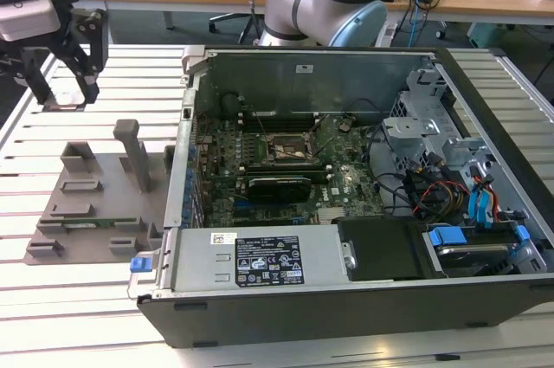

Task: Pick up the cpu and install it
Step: 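Pick up the cpu and move it towards the insertion slot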

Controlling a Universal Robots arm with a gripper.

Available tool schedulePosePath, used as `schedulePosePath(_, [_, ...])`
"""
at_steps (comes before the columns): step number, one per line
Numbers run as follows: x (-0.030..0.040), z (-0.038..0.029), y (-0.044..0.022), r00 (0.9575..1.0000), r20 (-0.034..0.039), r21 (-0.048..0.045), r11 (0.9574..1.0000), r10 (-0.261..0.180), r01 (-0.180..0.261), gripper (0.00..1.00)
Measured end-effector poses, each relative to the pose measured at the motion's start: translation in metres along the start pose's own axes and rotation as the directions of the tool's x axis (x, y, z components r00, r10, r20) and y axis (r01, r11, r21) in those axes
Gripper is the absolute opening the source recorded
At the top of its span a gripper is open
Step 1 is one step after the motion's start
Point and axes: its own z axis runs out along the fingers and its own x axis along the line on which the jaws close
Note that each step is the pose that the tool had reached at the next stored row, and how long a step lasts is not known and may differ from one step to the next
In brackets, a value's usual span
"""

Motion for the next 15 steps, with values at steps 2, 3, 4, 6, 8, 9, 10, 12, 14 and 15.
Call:
schedulePosePath(2, [-0.0038, 0.0000, 0.0000, 1.0000, 0.0000, 0.0000, 1.0000, 0.000, 0.000, 0.55])
schedulePosePath(3, [-0.0058, 0.0001, -0.0001, 1.0000, 0.0000, 0.0001, 1.0000, 0.000, 0.000, 0.55])
schedulePosePath(4, [-0.0083, 0.0001, -0.0001, 1.0000, 0.0000, 0.0000, 1.0000, 0.000, 0.000, 0.55])
schedulePosePath(6, [-0.0151, 0.0001, -0.0002, 1.0000, -0.0001, 0.0001, 1.0000, 0.000, 0.000, 0.55])
schedulePosePath(8, [-0.0238, 0.0004, -0.0002, 1.0000, -0.0001, -0.0001, 1.0000, 0.000, 0.000, 0.55])
schedulePosePath(9, [-0.0270, 0.0004, -0.0003, 1.0000, -0.0003, 0.0000, 1.0000, 0.000, 0.000, 0.55])
schedulePosePath(10, [-0.0293, 0.0004, -0.0003, 1.0000, -0.0003, 0.0000, 1.0000, 0.000, 0.000, 0.55])
schedulePosePath(12, [-0.0343, 0.0004, -0.0004, 1.0000, -0.0005, 0.0000, 1.0000, 0.000, 0.000, 0.55])
schedulePosePath(14, [-0.0382, 0.0005, -0.0004, 1.0000, -0.0006, 0.0000, 1.0000, 0.000, 0.000, 0.55])
schedulePosePath(15, [-0.0404, 0.0005, -0.0005, 1.0000, -0.0007, 0.0000, 1.0000, 0.000, 0.000, 0.55])
